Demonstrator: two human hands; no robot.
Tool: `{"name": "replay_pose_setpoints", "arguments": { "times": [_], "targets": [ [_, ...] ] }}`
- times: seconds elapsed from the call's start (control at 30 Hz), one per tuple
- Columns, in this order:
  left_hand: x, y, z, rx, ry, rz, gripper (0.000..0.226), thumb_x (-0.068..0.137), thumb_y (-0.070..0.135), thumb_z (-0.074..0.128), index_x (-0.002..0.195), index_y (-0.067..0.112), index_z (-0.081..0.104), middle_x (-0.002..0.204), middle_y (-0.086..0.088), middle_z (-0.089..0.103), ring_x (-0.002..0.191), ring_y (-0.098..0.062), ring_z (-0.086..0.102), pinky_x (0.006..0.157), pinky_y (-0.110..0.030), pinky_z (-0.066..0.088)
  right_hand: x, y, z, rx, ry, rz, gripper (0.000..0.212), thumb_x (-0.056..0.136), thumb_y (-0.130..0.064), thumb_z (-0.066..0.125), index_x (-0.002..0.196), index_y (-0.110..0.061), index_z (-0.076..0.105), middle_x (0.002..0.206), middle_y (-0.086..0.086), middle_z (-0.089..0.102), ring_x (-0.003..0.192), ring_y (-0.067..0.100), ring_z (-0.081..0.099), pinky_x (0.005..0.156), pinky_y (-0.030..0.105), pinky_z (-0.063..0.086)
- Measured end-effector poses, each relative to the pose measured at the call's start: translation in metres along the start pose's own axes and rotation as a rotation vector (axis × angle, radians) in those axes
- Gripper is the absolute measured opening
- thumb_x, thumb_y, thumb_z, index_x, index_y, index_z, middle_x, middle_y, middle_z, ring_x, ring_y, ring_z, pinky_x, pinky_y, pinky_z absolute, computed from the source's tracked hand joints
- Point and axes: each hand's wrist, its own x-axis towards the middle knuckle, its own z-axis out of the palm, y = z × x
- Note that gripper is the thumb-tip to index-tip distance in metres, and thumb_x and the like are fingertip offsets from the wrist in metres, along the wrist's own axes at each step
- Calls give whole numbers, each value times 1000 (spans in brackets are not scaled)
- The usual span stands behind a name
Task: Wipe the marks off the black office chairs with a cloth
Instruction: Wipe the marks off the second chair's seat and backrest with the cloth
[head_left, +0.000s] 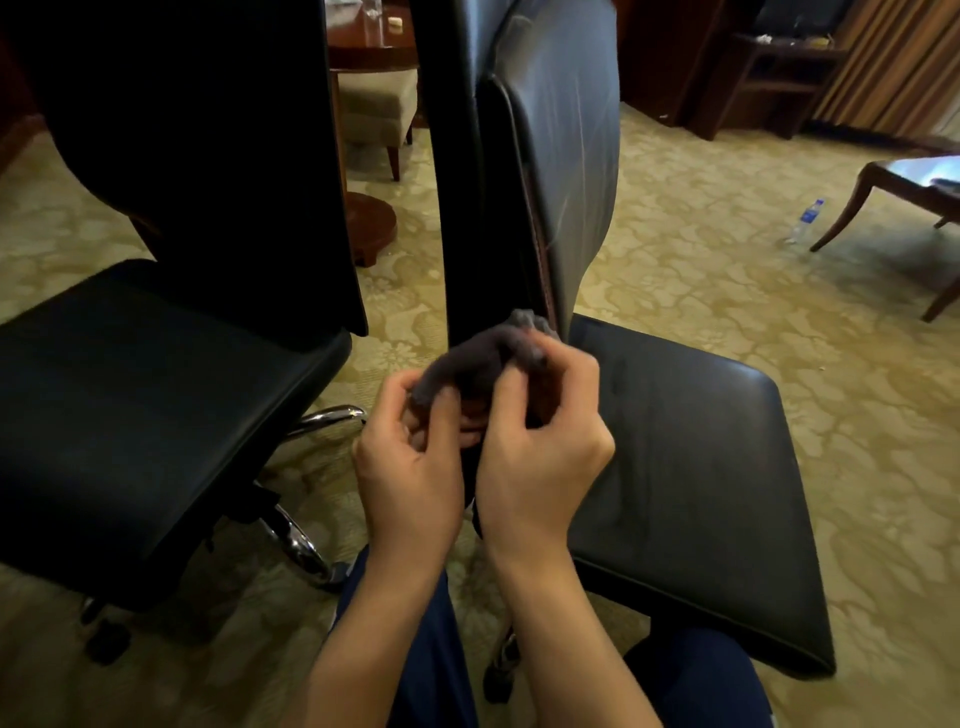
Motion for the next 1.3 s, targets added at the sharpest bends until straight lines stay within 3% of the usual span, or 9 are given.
{"name": "replay_pose_setpoints", "arguments": {
  "times": [0.13,0.27,0.37,0.57,0.77,0.87,0.93,1.1,1.3],
  "targets": [
    [1,-2,4,19,-48,-15,8,99,14,56,95,20,59,82,18,70,74,-2,70,62,-16,54,0,14,-1,-130,-10,-76,21,90,-7,58,107,1,66,97,9,72,87,18,70,77,25,55],
    [-19,-36,-2,187,-174,-143,9,98,16,58,92,22,61,79,8,72,73,-6,72,66,-38,61,-32,49,-17,-227,-90,34,26,91,-14,53,109,-1,66,96,9,72,86,23,71,77,29,53],
    [-26,-41,-4,140,-167,-201,8,98,15,58,94,20,62,80,9,73,77,-5,72,70,-34,62,-39,46,-18,-185,-101,92,26,91,-16,53,109,-3,66,98,6,72,88,19,71,76,32,54],
    [18,16,1,32,-22,62,6,99,13,56,94,14,58,73,17,67,64,0,66,54,-13,47,19,-15,12,-16,12,-21,21,88,0,62,108,-2,68,101,6,72,92,20,70,78,39,56],
    [44,42,-1,42,44,212,14,99,28,54,92,16,57,66,-2,58,50,-6,52,42,-28,40,47,-39,30,-24,26,-135,17,89,0,63,104,-3,68,92,4,72,81,16,68,73,28,54],
    [28,16,-4,17,-16,94,9,100,21,56,92,17,59,71,6,66,64,-3,66,54,-19,50,29,-13,18,-79,3,-132,16,88,1,63,104,-1,68,90,6,71,80,18,68,74,21,52],
    [12,-11,-8,30,-73,-5,7,99,21,56,93,23,61,79,8,72,75,-6,72,65,-27,58,8,12,6,-139,-24,-106,17,88,1,64,105,0,67,94,7,71,83,18,68,78,19,50],
    [-33,-75,-7,76,-165,-325,9,99,18,56,95,20,64,82,1,75,81,-11,74,75,-35,62,-51,71,-16,-219,-120,123,15,92,-11,59,106,-14,63,91,4,70,81,15,68,71,32,55],
    [-44,-107,-12,161,-124,-514,12,99,12,57,90,18,61,76,0,73,74,-5,72,59,-12,51,-89,100,-6,-296,-215,336,6,91,-10,63,96,-13,62,83,2,69,72,16,67,64,37,55]
  ]
}}
